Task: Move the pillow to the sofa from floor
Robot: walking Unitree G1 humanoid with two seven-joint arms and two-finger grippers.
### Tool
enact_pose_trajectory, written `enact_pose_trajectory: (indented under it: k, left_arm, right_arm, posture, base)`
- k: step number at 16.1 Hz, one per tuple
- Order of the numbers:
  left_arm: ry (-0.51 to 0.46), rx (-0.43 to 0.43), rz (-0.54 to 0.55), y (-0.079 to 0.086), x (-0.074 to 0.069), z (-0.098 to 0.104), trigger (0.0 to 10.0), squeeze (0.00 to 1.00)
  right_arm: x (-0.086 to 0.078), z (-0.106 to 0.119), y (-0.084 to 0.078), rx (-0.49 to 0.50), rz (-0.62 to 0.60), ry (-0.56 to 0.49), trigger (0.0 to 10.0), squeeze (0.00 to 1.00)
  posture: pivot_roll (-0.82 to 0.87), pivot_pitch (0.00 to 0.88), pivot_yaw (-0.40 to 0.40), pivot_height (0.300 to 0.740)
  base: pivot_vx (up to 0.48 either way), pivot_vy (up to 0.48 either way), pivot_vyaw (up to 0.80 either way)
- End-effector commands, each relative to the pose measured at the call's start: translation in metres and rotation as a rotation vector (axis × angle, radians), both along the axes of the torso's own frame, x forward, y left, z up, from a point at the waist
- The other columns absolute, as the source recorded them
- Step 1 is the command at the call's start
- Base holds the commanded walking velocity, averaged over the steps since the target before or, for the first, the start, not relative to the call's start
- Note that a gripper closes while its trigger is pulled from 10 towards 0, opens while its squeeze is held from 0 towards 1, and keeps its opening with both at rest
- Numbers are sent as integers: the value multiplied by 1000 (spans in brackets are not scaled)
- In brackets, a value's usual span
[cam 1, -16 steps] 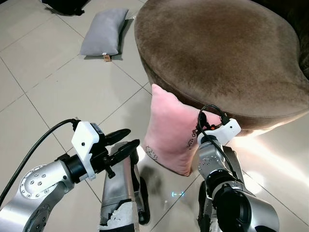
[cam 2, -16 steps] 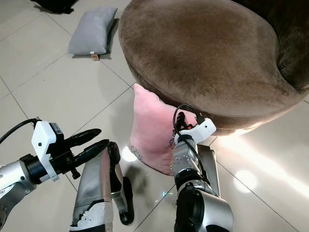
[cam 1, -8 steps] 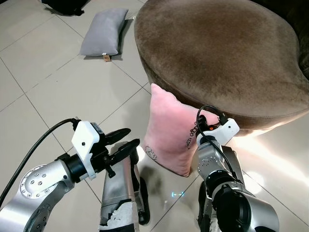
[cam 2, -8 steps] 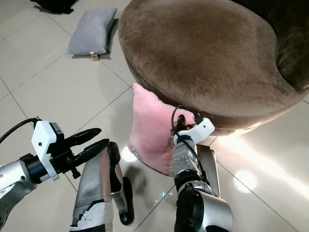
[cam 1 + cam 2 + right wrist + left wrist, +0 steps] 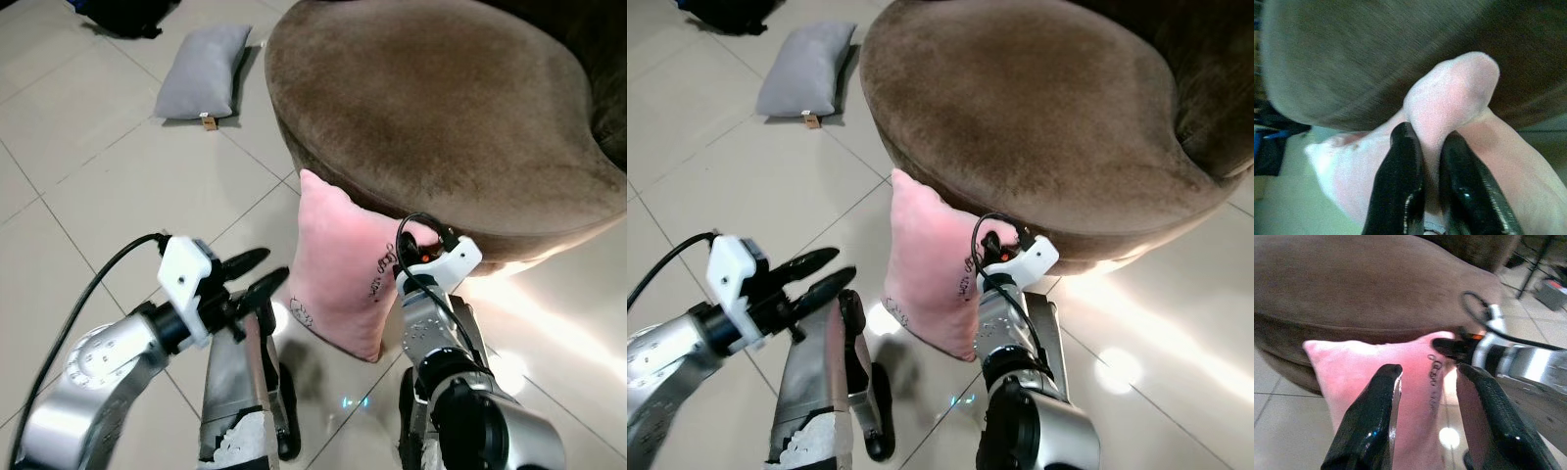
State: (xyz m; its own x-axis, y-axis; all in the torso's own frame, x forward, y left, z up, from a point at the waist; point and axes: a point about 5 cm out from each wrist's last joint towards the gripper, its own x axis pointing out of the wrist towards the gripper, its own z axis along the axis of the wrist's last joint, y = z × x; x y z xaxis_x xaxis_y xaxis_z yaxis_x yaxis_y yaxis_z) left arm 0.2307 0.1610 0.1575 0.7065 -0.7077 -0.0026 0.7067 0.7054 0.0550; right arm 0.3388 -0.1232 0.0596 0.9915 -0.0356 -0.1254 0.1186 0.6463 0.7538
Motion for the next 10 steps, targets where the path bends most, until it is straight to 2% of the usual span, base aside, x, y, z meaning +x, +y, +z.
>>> enact_pose_trajectory:
  k: [1, 2, 3, 5, 6, 8, 9, 10]
  left_arm:
    - [4, 9, 48, 4, 4, -7, 10000, 0]
    - [-2, -2, 64, 5, 6, -8, 10000, 0]
    - [-15, -34, 100, 4, 14, -9, 10000, 0]
    - [-38, -92, 142, 2, 19, -6, 10000, 0]
    - [-51, -117, 143, -4, 24, -4, 10000, 0]
    - [-97, -176, 136, -17, 30, 8, 10000, 0]
    - [-116, -191, 138, -20, 34, 13, 10000, 0]
    - [-138, -202, 147, -24, 38, 20, 10000, 0]
  right_arm:
    - [1, 15, 22, 51, 62, -94, 0, 0]
    - [0, 22, 24, 45, 74, -126, 0, 0]
    - [0, 38, 25, 36, 89, -185, 0, 0]
    - [-4, 68, 22, 49, 74, -269, 0, 0]
    - [-3, 89, 17, 57, 59, -314, 0, 0]
    - [-2, 147, 3, 82, 0, -437, 0, 0]
    - [0, 166, -1, 51, 0, -477, 0, 0]
    - [2, 185, -7, -45, -23, -496, 0, 0]
  posture:
    - [132, 185, 76, 472]
    - [104, 167, 71, 472]
    - [55, 136, 61, 472]
    - [19, 116, 60, 472]
    - [-9, 89, 59, 472]
    - [-28, 62, 63, 472]
    - [-36, 57, 67, 472]
    - [-42, 43, 70, 472]
  base:
    - [0, 0, 0]
    - [0, 0, 0]
    - [0, 0, 0]
    - [0, 0, 0]
    - [0, 0, 0]
    - [0, 0, 0]
    - [0, 0, 0]
    - [0, 0, 0]
